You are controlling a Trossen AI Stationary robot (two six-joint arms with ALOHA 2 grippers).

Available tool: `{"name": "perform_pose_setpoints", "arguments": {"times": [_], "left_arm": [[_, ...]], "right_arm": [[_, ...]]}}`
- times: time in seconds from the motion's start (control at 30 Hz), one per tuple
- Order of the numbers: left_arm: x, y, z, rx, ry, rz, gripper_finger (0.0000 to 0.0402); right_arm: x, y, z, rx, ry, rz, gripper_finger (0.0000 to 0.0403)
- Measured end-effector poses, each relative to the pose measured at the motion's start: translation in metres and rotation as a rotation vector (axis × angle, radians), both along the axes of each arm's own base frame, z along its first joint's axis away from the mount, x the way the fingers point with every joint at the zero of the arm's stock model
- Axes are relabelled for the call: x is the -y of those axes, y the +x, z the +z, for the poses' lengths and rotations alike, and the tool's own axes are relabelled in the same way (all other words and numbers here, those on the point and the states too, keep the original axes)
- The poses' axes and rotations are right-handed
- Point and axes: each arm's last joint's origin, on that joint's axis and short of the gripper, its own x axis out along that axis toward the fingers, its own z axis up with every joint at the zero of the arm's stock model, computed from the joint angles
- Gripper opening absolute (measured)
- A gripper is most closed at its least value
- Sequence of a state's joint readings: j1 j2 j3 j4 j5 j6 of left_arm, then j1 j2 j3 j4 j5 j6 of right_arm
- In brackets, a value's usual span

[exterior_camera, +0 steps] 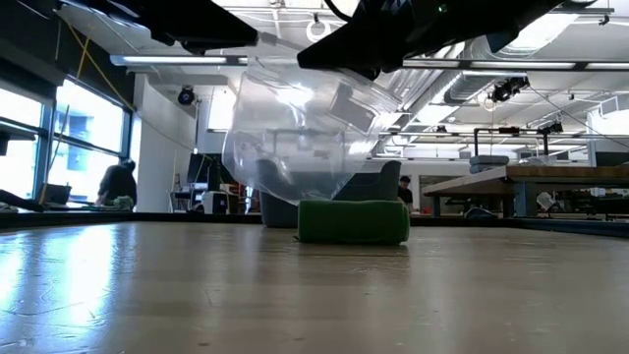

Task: Roll bandage
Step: Open the transparent zip bag

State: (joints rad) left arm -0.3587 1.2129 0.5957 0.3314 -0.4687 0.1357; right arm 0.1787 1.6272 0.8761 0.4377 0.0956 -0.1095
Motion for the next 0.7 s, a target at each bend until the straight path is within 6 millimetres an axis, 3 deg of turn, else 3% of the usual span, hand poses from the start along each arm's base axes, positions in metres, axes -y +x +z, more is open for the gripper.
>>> {"name": "perform_pose_setpoints", "arguments": {"times": [0.37,0.7], "left_arm": [[-0.0034,0.0074,-0.0061,-0.011,-0.006,-0.022,0.0042],[0.0013,0.008,-0.0058,0.006,0.016,-0.041,0.0002]], "right_arm": [[-0.0001,0.0,0.0,0.0,0.0,0.001,0.0],[0.0008,0.0,-0.0004,-0.004,-0.012,-0.03,0.0002]]}}
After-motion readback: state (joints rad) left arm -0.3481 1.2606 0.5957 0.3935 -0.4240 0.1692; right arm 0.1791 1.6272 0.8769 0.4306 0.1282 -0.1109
